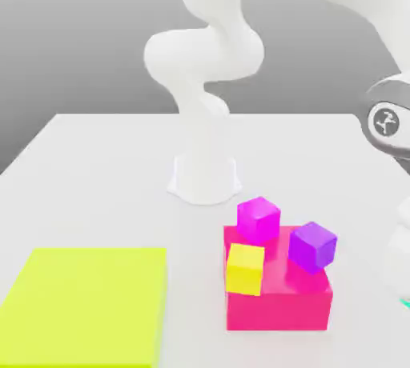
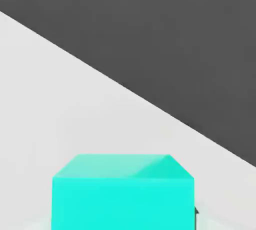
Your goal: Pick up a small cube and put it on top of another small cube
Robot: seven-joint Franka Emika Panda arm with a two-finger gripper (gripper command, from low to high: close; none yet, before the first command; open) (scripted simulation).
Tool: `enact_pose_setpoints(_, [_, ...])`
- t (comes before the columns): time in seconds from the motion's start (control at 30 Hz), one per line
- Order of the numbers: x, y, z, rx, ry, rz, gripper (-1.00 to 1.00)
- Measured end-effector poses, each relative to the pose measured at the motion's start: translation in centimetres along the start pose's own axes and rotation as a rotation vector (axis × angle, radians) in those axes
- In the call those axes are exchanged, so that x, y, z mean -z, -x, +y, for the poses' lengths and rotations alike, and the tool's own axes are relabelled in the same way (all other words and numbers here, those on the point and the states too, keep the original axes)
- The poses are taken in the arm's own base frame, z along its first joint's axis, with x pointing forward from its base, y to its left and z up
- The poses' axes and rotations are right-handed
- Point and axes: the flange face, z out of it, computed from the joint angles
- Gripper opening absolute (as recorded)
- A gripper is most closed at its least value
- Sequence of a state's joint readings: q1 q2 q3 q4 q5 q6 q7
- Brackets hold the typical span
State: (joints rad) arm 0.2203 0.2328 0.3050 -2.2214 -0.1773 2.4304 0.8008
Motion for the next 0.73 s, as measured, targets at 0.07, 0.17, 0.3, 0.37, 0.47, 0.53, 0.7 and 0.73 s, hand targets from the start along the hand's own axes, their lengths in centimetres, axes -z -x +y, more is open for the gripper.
enact_pose_setpoints(0.07, [1.2, 1.1, 1.6, 0.059, 0.002, 0.001, -1.0])
enact_pose_setpoints(0.17, [2.8, 3.0, 4.2, 0.145, 0.001, 0.0, -1.0])
enact_pose_setpoints(0.3, [4.4, 5.7, 7.5, 0.261, -0.01, -0.006, -1.0])
enact_pose_setpoints(0.37, [5.0, 7.2, 9.0, 0.319, -0.02, -0.009, -1.0])
enact_pose_setpoints(0.47, [5.3, 9.3, 11.2, 0.403, -0.039, -0.016, -1.0])
enact_pose_setpoints(0.53, [3.5, 9.8, 11.5, 0.422, -0.045, -0.017, -1.0])
enact_pose_setpoints(0.7, [-0.2, 10.0, 11.6, 0.427, -0.045, -0.017, 1.0])
enact_pose_setpoints(0.73, [-0.2, 10.0, 11.6, 0.427, -0.045, -0.017, 1.0])
